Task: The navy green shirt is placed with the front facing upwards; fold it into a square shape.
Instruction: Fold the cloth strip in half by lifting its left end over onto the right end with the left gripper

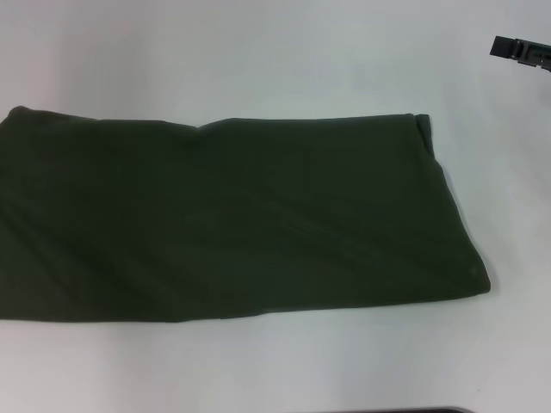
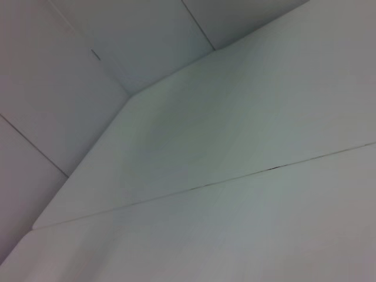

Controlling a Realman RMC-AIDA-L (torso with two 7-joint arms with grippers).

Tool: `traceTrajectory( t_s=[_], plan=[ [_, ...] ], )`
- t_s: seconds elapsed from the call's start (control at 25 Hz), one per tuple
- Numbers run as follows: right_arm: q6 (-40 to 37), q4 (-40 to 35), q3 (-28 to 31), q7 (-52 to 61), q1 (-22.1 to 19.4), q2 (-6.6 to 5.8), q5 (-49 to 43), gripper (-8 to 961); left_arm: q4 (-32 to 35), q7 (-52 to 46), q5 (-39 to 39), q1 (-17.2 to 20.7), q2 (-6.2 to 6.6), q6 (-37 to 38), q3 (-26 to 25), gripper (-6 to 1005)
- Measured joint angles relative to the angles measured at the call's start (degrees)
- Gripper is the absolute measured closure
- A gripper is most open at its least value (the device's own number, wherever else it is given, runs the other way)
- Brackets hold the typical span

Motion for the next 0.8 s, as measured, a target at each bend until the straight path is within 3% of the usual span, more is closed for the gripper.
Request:
traceTrajectory(
  t_s=[0.28, 0.8],
  plan=[
    [0.0, 0.0, 0.0, 0.1, 0.0, 0.0, 0.0, 38, -1.6, -0.9, 0.3, -0.7, 0.42, 1.6, 0.1, 963],
    [0.0, 0.3, -0.2, -0.3, 0.2, 0.4, -0.2, 38, -3.1, -1.1, 0.2, -1.5, -0.81, 3.2, 2.9, 963]
  ],
)
